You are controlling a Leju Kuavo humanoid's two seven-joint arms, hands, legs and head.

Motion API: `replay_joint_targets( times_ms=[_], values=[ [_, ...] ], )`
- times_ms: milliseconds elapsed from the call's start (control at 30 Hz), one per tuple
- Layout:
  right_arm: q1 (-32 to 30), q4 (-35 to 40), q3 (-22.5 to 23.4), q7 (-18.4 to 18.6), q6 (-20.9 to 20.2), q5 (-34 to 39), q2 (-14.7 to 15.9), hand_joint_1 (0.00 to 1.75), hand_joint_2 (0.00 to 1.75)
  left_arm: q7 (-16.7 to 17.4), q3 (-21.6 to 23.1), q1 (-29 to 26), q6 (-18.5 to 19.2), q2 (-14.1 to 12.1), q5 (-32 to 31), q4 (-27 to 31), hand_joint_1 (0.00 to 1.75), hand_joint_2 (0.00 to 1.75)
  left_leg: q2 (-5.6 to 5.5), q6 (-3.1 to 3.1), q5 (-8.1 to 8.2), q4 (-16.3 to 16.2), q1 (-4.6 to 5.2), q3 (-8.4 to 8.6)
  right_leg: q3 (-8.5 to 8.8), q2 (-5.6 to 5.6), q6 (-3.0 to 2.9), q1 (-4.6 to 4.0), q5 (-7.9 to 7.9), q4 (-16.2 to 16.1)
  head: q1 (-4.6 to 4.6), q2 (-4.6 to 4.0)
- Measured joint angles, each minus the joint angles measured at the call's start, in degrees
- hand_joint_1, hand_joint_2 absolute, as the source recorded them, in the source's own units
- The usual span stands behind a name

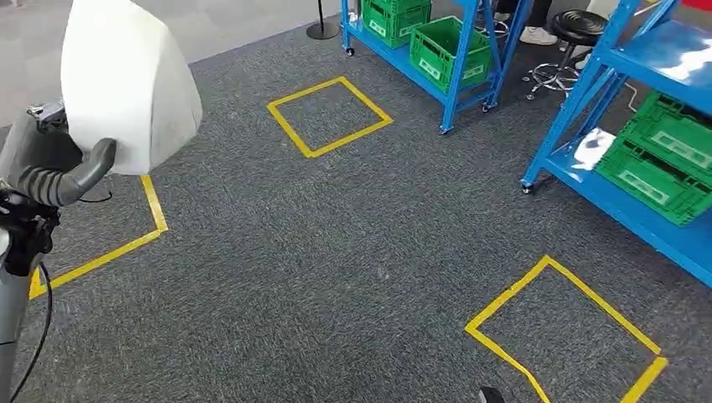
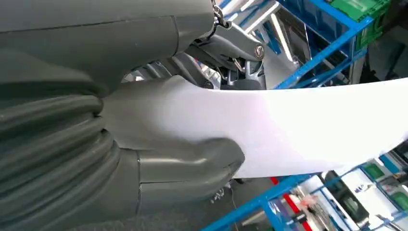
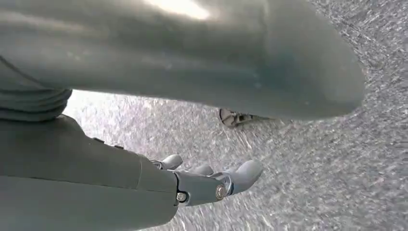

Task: Take the parts from the cabinet and place them on the table.

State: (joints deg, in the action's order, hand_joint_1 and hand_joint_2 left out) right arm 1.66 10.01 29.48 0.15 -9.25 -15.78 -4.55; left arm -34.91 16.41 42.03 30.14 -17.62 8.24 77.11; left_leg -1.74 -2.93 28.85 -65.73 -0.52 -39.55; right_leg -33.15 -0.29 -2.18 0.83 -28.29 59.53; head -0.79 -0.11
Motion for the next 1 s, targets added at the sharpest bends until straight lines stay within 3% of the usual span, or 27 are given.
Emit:
replay_joint_targets(
  times_ms=[67, 100, 133, 167, 200, 233, 267, 300, 400, 433, 467, 500, 567, 600, 633, 667, 700, 733, 767, 900, 933, 967, 1000],
  values=[
    [-0.14, 0.0, 0.0, 0.0, 0.13, 0.0, 0.0, 0.0, 0.0, 0.02, 0.2, -0.29, -0.04, 0.02, -0.02, -0.06, 1.75, 1.75, 1.06, -0.33, 3.41, -8.69, -0.15, -4.06, 0.0, -1.45, -0.21, -0.18, -0.15, 0.01, -0.02, 0.0],
    [-0.15, 0.0, 0.0, 0.0, 0.15, 0.0, -0.02, 0.0, 0.0, 0.02, 0.26, -0.37, -0.07, 0.0, -0.02, -0.15, 1.75, 1.75, 1.16, -0.44, 3.67, -10.76, -0.2, -5.09, -0.01, -2.21, -0.24, -0.23, -0.2, 0.02, -0.04, 0.0],
    [-0.15, 0.0, 0.0, 0.0, 0.15, -0.02, -0.02, 0.0, 0.0, 0.02, 0.35, -0.41, -0.07, 0.0, -0.02, -0.2, 1.75, 1.75, 1.28, -0.42, 2.58, -9.79, -0.22, -4.54, 0.05, -2.94, -0.23, -0.26, -0.26, 0.02, -0.02, 0.02],
    [-0.11, 0.0, 0.0, 0.0, 0.15, -0.02, -0.02, 0.0, 0.0, 0.02, 0.35, -0.4, -0.13, -0.02, -0.02, -0.2, 1.75, 1.75, 1.55, -0.36, 0.57, -6.34, -0.21, -2.67, 0.15, -3.66, -0.21, -0.27, -0.36, 0.03, -0.02, 0.0],
    [-0.07, 0.0, 0.0, 0.0, 0.15, -0.15, -0.02, 0.0, 0.0, 0.02, 0.35, -0.38, -0.2, -0.11, 0.0, -0.17, 1.75, 1.75, 2.27, -0.22, -1.84, -1.12, -0.2, 0.24, 0.38, -4.36, -0.07, -0.27, -0.52, 0.03, -0.02, 0.0],
    [-0.06, 0.0, 0.0, 0.0, 0.15, -0.2, -0.02, 0.0, 0.0, 0.02, 0.35, -0.33, -0.24, -0.11, -0.02, -0.17, 1.75, 1.75, 4.27, 0.0, -3.68, 3.87, -0.14, 3.16, 0.66, -4.86, 0.16, -0.33, -0.73, 0.03, -0.02, 0.0],
    [-0.07, 0.0, 0.0, 0.0, 0.15, -0.24, -0.02, 0.0, 0.0, -0.02, 0.35, -0.2, -0.29, -0.17, 0.0, -0.18, 1.75, 1.75, 6.8, 0.25, -2.88, 6.68, 0.65, 4.5, 0.81, -5.43, 0.57, -0.79, -1.03, 0.13, -0.02, 0.02],
    [-0.01, 0.0, 0.0, 0.0, 0.15, -0.26, -0.02, 0.0, 0.0, -0.06, 0.39, -0.2, -0.31, -0.2, 0.0, -0.04, 1.75, 1.75, 5.57, 1.19, -3.36, 6.8, 0.54, 4.62, 0.82, -5.86, 0.88, -0.87, -1.13, 0.14, 0.15, 0.0],
    [0.11, 0.0, 0.02, 0.13, 0.15, -0.22, -0.04, 0.0, 0.0, -0.09, 0.39, -0.23, -0.42, -0.7, 0.02, -0.04, 1.75, 1.75, 3.49, 2.15, -3.54, 6.96, 0.76, 4.13, 1.21, -7.84, 1.69, -0.91, -1.28, -0.16, 0.13, 0.02],
    [0.23, 0.0, 0.02, 0.17, 0.15, -0.17, -0.02, 0.0, 0.0, -0.09, 0.39, -0.25, -0.48, -0.72, 0.07, 0.09, 1.75, 1.75, 2.92, 2.61, -3.87, 7.39, 0.27, 4.42, 0.89, -6.57, 2.18, -0.5, -1.73, 0.26, 0.13, 0.0],
    [0.25, 0.0, 0.02, 0.15, 0.15, -0.13, -0.04, 0.0, 0.0, -0.22, 0.39, 0.03, -0.55, -0.72, 0.13, 0.15, 1.75, 1.75, 2.42, 2.94, -3.96, 7.43, 0.21, 4.39, 0.26, -3.36, 2.33, -0.4, -2.97, 2.02, 0.17, 0.0],
    [0.22, 0.0, 0.02, 0.17, 0.15, 0.0, -0.09, 0.0, 0.0, -0.22, 0.44, 0.17, -0.61, -0.66, 0.13, 0.11, 1.75, 1.75, 1.9, 3.16, -3.99, 7.43, 0.18, 4.32, -1.64, -1.2, 2.4, -0.36, -5.11, 6.08, 0.39, 0.0],
    [0.01, 0.0, 0.02, 0.2, 0.22, 0.02, -0.09, 0.0, 0.0, -0.22, 0.52, 0.14, -0.68, -0.44, 0.11, -0.09, 1.75, 1.75, 0.43, 3.31, -3.98, 7.34, 0.21, 4.21, -6.31, -0.05, 2.53, -0.35, -8.79, 15.22, 0.44, 0.02],
    [-0.06, 0.0, 0.02, 0.22, 0.26, 0.04, -0.09, 0.0, 0.0, -0.22, 0.59, 0.08, -0.7, -0.26, 0.11, -0.18, 1.75, 1.75, -0.42, 3.3, -3.98, 7.22, 0.21, 4.18, -7.87, 0.09, 2.58, -0.37, -8.88, 17.78, 0.46, 0.02],
    [-0.06, 0.0, 0.02, 0.22, 0.26, 0.11, -0.09, 0.0, 0.0, -0.22, 0.72, 0.07, -0.7, -0.22, 0.11, -0.28, 1.75, 1.75, -1.18, 3.29, -3.97, 7.08, 0.19, 4.18, -8.05, 0.17, 2.52, -0.34, -7.75, 17.38, 0.48, 0.0],
    [-0.02, 0.0, 0.02, 0.2, 0.26, 0.11, -0.09, 0.0, 0.0, -0.22, 0.76, 0.07, -0.72, -0.22, 0.11, -0.37, 1.75, 1.75, -1.98, 3.22, -3.93, 6.93, 0.12, 4.19, -6.97, 0.26, 2.43, -0.26, -5.45, 14.33, 0.48, 0.0],
    [-0.01, 0.0, 0.02, 0.17, 0.26, 0.11, -0.09, 0.0, 0.0, -0.22, 0.76, 0.09, -0.74, -0.22, 0.11, -0.37, 1.75, 1.75, -2.76, 3.03, -3.84, 6.73, 0.03, 4.18, -4.83, 0.62, 2.38, -0.13, -2.56, 9.36, 0.48, 0.0],
    [-0.02, 0.0, 0.02, 0.17, 0.26, 0.11, -0.09, 0.0, 0.0, -0.24, 0.76, 0.1, -0.74, -0.22, 0.11, -0.37, 1.75, 1.75, -3.4, 2.81, -3.72, 6.52, -0.07, 4.16, -2.41, 1.86, 2.38, 0.1, -0.12, 4.21, 0.5, 0.02],
    [0.01, 0.0, 0.02, 0.17, 0.26, 0.11, -0.09, 0.0, 0.0, -0.24, 0.76, 0.1, -0.74, -0.22, 0.11, -0.37, 1.75, 1.75, -3.94, 2.41, -3.64, 6.3, -0.07, 4.0, -1.2, 4.59, 2.51, 0.38, -0.54, 1.44, 0.5, 0.02],
    [0.33, 0.0, 0.02, 0.17, 0.17, 0.0, -0.11, 0.0, 0.0, -0.24, 0.81, 0.13, -0.83, -0.33, 0.13, -0.37, 1.75, 1.75, -6.27, 0.56, -4.23, 7.02, -0.3, 3.57, -0.73, 2.19, 1.13, -0.39, -0.01, 0.99, 0.55, 0.0],
    [0.41, 0.0, 0.02, 0.17, 0.17, 0.0, -0.15, 0.0, 0.0, -0.24, 0.81, 0.07, -0.9, -0.48, 0.11, -0.37, 1.75, 1.75, -5.9, 0.46, -4.2, 6.7, -0.35, 3.16, -0.61, 1.27, 0.4, -0.02, 0.49, 0.22, 0.57, 0.0],
    [0.4, 0.0, 0.02, 0.17, 0.17, -0.02, -0.15, 0.0, 0.0, -0.24, 0.79, 0.28, -0.9, -0.57, 0.13, -0.37, 1.75, 1.75, -2.55, 0.49, -3.17, 5.26, -0.02, 2.59, -0.5, 0.75, 0.06, -0.16, 0.64, 0.02, 0.44, 0.02],
    [0.34, 0.0, 0.02, 0.2, 0.17, -0.04, -0.13, 0.0, 0.0, -0.22, 0.83, 0.53, -0.92, -0.5, 0.11, -0.37, 1.75, 1.75, -0.61, 0.34, -1.24, 2.22, 0.01, 1.17, -0.5, 0.22, -0.15, -0.2, 0.72, 0.0, 0.24, 0.0]
  ],
)
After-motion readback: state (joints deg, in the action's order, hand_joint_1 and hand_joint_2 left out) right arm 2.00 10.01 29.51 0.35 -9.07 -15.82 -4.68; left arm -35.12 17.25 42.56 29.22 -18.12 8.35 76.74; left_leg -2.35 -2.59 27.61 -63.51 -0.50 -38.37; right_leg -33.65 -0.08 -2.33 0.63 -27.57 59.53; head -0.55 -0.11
